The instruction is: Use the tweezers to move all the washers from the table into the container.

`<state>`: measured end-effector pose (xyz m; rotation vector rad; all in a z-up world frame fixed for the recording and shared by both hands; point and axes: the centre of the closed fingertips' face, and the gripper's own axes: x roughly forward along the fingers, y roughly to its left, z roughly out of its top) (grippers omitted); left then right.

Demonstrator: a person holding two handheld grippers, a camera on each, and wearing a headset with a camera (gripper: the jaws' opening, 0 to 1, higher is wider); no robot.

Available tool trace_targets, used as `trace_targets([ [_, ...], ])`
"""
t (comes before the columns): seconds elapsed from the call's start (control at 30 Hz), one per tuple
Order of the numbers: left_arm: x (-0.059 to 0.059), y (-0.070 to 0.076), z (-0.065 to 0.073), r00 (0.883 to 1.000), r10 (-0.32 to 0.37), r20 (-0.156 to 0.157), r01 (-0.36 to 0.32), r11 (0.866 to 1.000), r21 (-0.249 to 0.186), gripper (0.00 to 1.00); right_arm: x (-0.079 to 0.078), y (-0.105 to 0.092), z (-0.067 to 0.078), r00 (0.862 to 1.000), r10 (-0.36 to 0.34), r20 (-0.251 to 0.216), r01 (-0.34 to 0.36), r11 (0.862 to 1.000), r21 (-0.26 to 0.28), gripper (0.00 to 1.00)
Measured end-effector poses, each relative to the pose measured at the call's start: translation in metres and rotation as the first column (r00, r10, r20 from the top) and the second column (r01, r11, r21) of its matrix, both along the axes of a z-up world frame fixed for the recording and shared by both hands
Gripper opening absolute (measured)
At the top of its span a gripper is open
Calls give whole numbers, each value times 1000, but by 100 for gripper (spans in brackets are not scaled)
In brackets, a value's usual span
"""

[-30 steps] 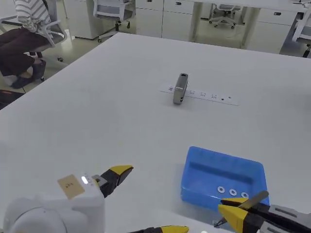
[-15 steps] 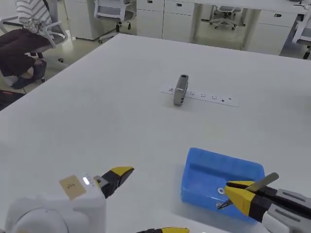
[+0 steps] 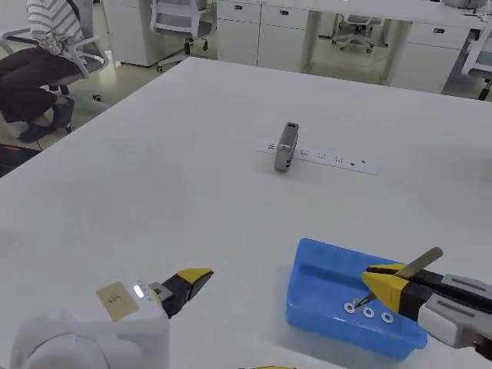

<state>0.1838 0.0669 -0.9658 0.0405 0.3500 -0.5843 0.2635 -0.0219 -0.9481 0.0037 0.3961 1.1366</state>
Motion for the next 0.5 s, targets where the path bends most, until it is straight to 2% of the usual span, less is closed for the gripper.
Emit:
trace_targets([
  [0.2,0,0,0,1000,-1,-1,1,1000,-1,83,13,1,-11,1000,7,-10,-8,997,-73,3],
  [0.5,1,2,1,1000,7,4,-7,1000,-4,83,29,7,-26,999,29,-40,-33,994,-103,3],
])
